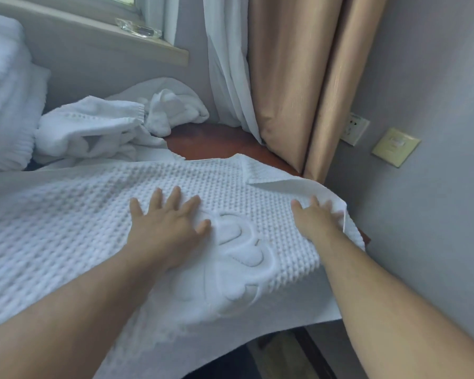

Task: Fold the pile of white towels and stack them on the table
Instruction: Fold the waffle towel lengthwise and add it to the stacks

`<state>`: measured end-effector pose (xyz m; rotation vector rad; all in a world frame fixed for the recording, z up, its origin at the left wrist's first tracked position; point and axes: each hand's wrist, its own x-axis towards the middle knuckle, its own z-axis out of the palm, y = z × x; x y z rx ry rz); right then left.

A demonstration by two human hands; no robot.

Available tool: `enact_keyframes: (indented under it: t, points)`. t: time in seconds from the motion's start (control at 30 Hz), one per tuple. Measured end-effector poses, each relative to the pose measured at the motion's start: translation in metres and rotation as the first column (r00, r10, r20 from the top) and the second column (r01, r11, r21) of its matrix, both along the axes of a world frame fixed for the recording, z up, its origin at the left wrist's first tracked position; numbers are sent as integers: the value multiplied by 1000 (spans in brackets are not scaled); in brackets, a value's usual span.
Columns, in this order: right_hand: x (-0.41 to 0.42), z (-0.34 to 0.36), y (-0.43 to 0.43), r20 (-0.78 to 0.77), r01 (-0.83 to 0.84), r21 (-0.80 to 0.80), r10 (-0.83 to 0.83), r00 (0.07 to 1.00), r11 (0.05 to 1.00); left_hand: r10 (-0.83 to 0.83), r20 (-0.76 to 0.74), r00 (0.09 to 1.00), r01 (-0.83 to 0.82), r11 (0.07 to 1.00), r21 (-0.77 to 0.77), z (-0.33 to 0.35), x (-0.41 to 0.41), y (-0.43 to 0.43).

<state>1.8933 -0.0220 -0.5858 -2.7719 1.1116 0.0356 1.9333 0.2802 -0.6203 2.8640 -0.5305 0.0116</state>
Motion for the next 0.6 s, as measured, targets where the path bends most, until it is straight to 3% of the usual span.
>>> enact_keyframes:
  t: [0.1, 0.2, 0.27, 0.37, 0.47, 0.53, 0.6]
  points:
    - [2, 0, -28, 25, -105, -128, 109, 994, 986, 4, 7, 1000, -4, 1000, -5, 0, -1, 0]
    - [16, 0, -23, 1, -34, -175, 34, 999, 984, 9, -12, 1000, -9, 1000, -12, 2, -1, -2]
    - [32, -3, 7, 22, -43, -150, 46, 999, 988, 10, -16, 1000, -10, 1000, 2, 2, -1, -3]
    - [54, -14, 56, 96, -234, -38, 237, 967, 971, 11, -14, 1000, -11, 1000, -1, 1, -1, -2]
    - [72, -13, 61, 73, -321, -1, 320, 945, 947, 9, -11, 1000, -9, 1000, 0, 1, -1, -2]
    - [88, -9, 39, 31, -252, 16, 252, 967, 968, 14, -11, 1000, -14, 1000, -3, 3, -1, -3]
    - [100, -6, 11, 55, -34, 64, 31, 998, 997, 19, -8, 1000, -19, 1000, 0, 4, -2, -4]
